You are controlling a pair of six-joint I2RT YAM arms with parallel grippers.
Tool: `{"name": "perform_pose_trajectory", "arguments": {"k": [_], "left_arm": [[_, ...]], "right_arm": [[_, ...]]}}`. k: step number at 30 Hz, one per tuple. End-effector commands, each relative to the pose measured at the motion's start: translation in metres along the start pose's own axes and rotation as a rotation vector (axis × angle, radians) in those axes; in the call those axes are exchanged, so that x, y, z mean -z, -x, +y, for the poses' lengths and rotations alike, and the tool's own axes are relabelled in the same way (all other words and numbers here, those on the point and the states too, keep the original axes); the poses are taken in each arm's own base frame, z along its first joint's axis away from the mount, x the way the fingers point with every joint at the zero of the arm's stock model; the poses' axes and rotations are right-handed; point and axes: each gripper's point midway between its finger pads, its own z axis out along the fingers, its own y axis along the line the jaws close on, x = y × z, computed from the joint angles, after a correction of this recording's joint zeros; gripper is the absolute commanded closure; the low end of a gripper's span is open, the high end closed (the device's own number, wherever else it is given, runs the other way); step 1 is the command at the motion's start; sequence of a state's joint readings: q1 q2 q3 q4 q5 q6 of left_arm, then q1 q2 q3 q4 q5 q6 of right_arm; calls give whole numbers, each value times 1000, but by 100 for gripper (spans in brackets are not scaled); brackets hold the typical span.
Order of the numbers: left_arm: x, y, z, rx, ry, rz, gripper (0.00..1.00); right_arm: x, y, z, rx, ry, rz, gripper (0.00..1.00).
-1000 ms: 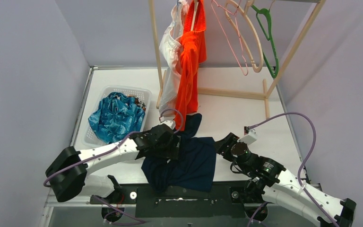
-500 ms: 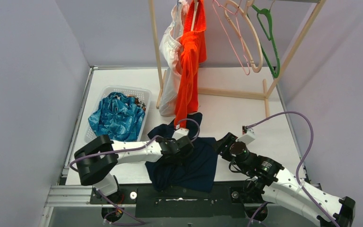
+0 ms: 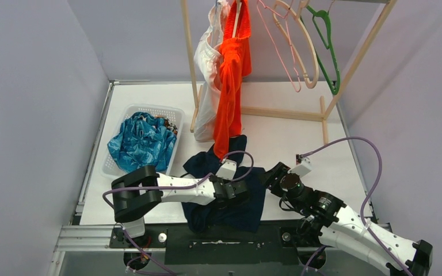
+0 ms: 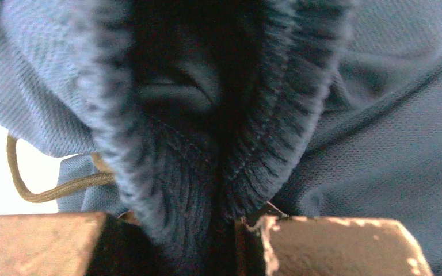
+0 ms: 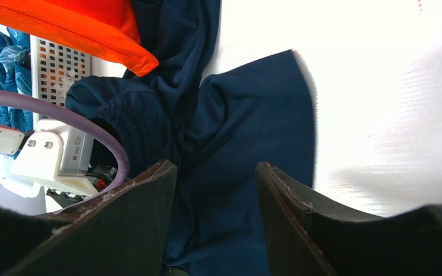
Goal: Remove the shorts from the hanger
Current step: Pick up the shorts at the center of the board.
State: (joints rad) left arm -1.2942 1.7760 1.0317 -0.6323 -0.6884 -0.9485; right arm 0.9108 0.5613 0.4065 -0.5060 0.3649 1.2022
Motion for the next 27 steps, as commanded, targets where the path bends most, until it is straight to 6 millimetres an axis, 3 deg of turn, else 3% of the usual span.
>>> {"name": "perform_pose_trajectory", "arguments": {"k": [1, 6, 9, 19, 27], "left_arm": [[19, 7, 55, -17, 157, -17, 100], [65, 67, 81, 83, 150, -202, 100], [90, 91, 102, 135, 148, -291, 100], [149, 133, 154, 301, 88, -437, 100], [181, 163, 184, 350, 89, -511, 100]], "right_arm": [[-1, 12, 0, -30, -2, -69, 46], [-2, 16, -1, -39, -3, -93, 46], [-2, 17, -2, -48, -5, -102, 46], [-1, 21, -3, -65, 0, -122, 46], [0, 22, -2, -73, 16, -127, 45]]}}
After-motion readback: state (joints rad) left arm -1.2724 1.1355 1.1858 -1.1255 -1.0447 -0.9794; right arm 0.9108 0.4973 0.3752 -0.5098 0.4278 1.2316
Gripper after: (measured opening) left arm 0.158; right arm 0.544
